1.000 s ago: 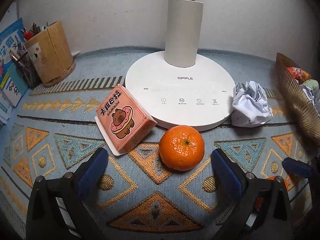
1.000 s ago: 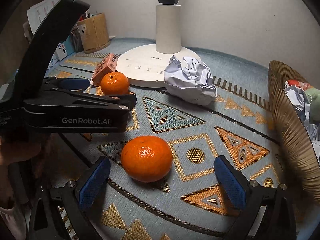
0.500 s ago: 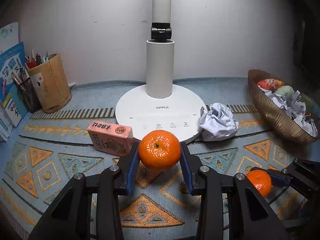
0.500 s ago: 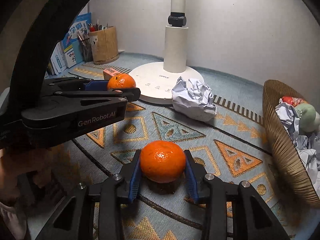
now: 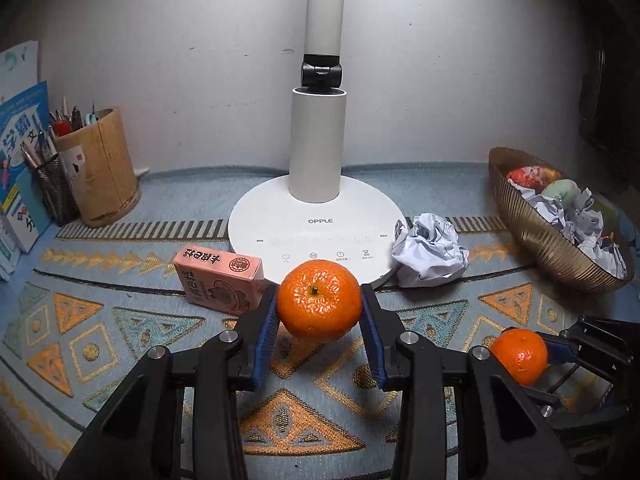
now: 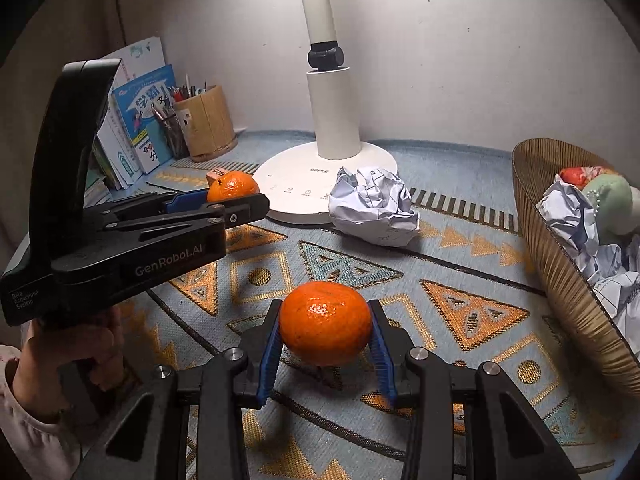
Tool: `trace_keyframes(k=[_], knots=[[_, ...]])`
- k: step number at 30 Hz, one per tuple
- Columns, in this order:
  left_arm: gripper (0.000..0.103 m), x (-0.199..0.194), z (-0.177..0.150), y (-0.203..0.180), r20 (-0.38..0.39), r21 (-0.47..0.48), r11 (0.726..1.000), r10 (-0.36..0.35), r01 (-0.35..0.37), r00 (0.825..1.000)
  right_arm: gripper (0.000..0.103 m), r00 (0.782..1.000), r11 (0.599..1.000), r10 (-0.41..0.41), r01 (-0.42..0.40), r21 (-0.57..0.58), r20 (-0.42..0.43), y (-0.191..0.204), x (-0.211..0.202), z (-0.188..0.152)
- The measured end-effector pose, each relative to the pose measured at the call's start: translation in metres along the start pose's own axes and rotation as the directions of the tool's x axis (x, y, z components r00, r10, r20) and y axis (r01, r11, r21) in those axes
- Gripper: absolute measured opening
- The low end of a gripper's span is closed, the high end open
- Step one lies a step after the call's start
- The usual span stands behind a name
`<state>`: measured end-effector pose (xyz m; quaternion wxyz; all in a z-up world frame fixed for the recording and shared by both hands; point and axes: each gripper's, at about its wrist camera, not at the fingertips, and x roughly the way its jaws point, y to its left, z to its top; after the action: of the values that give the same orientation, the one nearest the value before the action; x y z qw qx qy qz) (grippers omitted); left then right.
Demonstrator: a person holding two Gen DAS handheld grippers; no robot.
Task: Organize objects
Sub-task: 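Grasp an orange with the right tool while the left tool grasps the other orange, then carry both oranges over the glass bowl and open both tools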
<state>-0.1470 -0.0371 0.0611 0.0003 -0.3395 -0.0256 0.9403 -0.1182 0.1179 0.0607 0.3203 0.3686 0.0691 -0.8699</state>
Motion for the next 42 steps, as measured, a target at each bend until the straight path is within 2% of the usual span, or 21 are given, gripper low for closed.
trace_keyframes(k=[11, 15, 17, 19, 22, 24, 28, 31, 34, 36, 38, 39, 42], knots=[[0.035, -0.003, 0.001, 0.000, 0.007, -0.005, 1.000, -0.013, 0.013, 1.000, 0.039, 0.999, 0.998, 0.012, -0.014, 0.054, 0.048, -0.015, -0.011, 0.004], [0.035, -0.006, 0.002, -0.003, 0.008, 0.003, 1.000, -0.008, 0.008, 1.000, 0.039, 0.994, 0.995, 0.053, -0.061, 0.077, 0.099, -0.021, -0.033, 0.018], [0.035, -0.011, 0.008, -0.010, 0.009, 0.003, 0.999, -0.049, 0.049, 0.999, 0.039, 0.988, 0.994, 0.068, -0.079, 0.075, 0.141, -0.023, -0.052, 0.029], [0.035, -0.022, 0.020, -0.022, 0.044, 0.009, 0.997, -0.079, 0.079, 0.996, 0.039, 0.980, 0.995, 0.063, -0.077, 0.067, 0.190, -0.028, -0.075, 0.044], [0.035, -0.036, 0.048, -0.044, 0.095, 0.019, 0.992, -0.123, 0.122, 0.988, 0.039, 0.962, 0.996, 0.027, -0.050, 0.078, 0.272, -0.042, -0.110, 0.074], [0.035, -0.043, 0.068, -0.062, 0.137, 0.036, 0.987, -0.161, 0.157, 0.977, 0.039, 0.942, 0.995, -0.011, -0.023, 0.099, 0.335, -0.057, -0.135, 0.092], [0.035, -0.041, 0.108, -0.101, 0.193, 0.086, 0.974, -0.223, 0.210, 0.955, 0.039, 0.908, 0.980, -0.094, 0.011, 0.201, 0.409, -0.102, -0.177, 0.111], [0.035, -0.024, 0.129, -0.133, 0.190, 0.106, 0.962, -0.269, 0.252, 0.944, 0.039, 0.890, 0.948, -0.204, 0.075, 0.310, 0.408, -0.141, -0.194, 0.106], [0.035, -0.003, 0.137, -0.164, 0.160, 0.136, 0.952, -0.293, 0.273, 0.943, 0.039, 0.881, 0.908, -0.300, 0.146, 0.392, 0.366, -0.174, -0.195, 0.089], [0.035, 0.009, 0.139, -0.181, 0.154, 0.163, 0.947, -0.302, 0.277, 0.941, 0.039, 0.890, 0.885, -0.322, 0.162, 0.437, 0.323, -0.194, -0.189, 0.082], [0.035, 0.019, 0.134, -0.192, 0.147, 0.150, 0.950, -0.295, 0.274, 0.944, 0.039, 0.893, 0.867, -0.329, 0.158, 0.472, 0.306, -0.209, -0.187, 0.074], [0.035, 0.025, 0.131, -0.192, 0.154, 0.131, 0.948, -0.309, 0.291, 0.938, 0.039, 0.896, 0.860, -0.332, 0.159, 0.484, 0.296, -0.215, -0.186, 0.071], [0.035, 0.042, 0.128, -0.197, 0.086, 0.123, 0.938, -0.335, 0.323, 0.938, 0.039, 0.892, 0.842, -0.359, 0.182, 0.508, 0.275, -0.223, -0.184, 0.065]])
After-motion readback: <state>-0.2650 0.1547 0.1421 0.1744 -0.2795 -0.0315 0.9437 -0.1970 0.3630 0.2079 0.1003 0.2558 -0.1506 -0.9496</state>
